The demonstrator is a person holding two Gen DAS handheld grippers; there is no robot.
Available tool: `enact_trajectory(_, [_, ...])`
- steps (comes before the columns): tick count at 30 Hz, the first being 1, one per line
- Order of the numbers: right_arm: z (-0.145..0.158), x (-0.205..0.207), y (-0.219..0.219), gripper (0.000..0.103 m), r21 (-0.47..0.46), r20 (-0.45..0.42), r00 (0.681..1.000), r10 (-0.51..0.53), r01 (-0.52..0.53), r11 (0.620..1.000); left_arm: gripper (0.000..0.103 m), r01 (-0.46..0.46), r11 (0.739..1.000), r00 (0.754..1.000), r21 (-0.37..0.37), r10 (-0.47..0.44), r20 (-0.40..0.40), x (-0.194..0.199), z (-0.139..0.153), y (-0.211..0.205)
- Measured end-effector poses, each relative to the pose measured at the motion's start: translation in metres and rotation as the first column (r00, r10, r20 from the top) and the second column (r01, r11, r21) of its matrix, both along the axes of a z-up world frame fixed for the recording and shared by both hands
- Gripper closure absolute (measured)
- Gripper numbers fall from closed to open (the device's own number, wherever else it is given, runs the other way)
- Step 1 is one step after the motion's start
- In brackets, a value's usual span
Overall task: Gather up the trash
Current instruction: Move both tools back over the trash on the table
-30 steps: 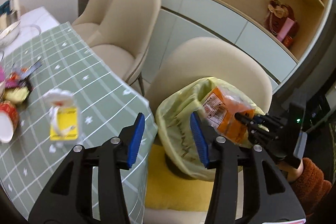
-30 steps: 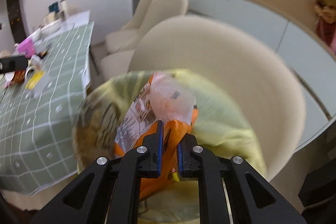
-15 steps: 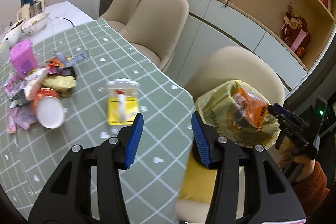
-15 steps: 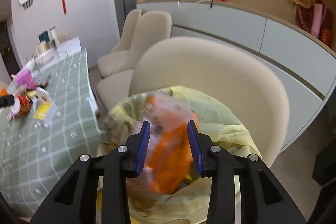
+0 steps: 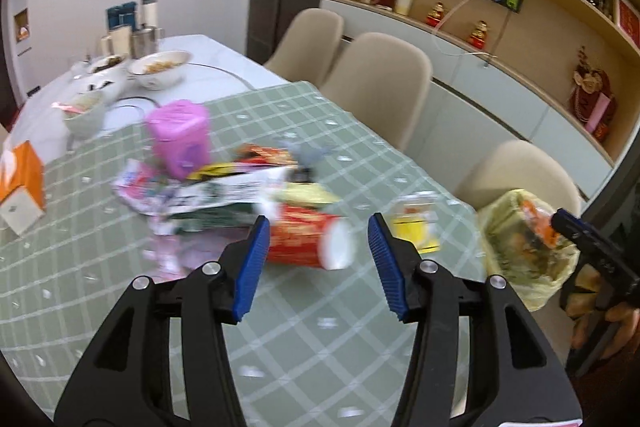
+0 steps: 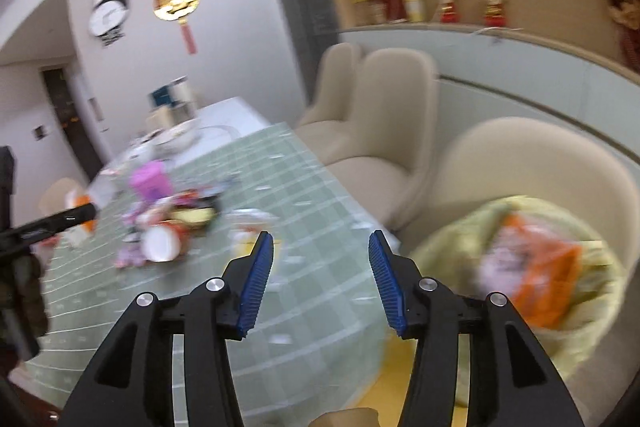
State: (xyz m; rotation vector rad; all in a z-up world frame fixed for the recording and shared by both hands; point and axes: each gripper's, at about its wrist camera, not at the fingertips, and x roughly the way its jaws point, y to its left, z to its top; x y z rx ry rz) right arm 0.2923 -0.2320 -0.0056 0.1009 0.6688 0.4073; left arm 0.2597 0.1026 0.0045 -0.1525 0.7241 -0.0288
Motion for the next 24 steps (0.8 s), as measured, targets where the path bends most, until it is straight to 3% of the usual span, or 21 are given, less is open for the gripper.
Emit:
enact_trajectory(6, [0.004, -0.014, 0.067, 0.056, -0.094, 0.004, 0.999, 0.046, -0.046, 0.994, 0.051, -0.029, 0.999, 1.0, -0.013, 0.029, -0.008, 0.002, -0.026, 0.084])
enact_trajectory(10, [-0.013, -0.018, 0.094, 0.056, -0.173, -0.041, 0.998, 0.047, -0.054, 0.983, 0.051, -0.119, 0.99, 0.992, -0.072, 0.116, -0.043, 0.019, -0.057, 0.151])
enact_trajectory(14, [-0.035, -0.016, 0.11, 0.056, -0.161, -0.094, 0.995, 0.035, -0.049, 0.986, 0.051, -0.215, 0.974, 0.972, -0.077, 0.206, -0.112, 0.045, -0.092, 0.205])
enact_trajectory(19, [-0.052, -0.02, 0.132, 0.056, -0.18, -0.103, 0.995, 0.013, -0.031, 0.983, 0.051, -0.276, 0.948, 0.951, -0.158, 0.245, -0.189, 0.077, -0.121, 0.249])
enact_trajectory(24, [-0.057, -0.015, 0.143, 0.056, -0.214, -0.099, 0.995, -0.02, -0.002, 0.977, 0.051, -0.153, 0.988, 0.977, -0.032, 0.146, -0.154, 0.116, -0.119, 0.248])
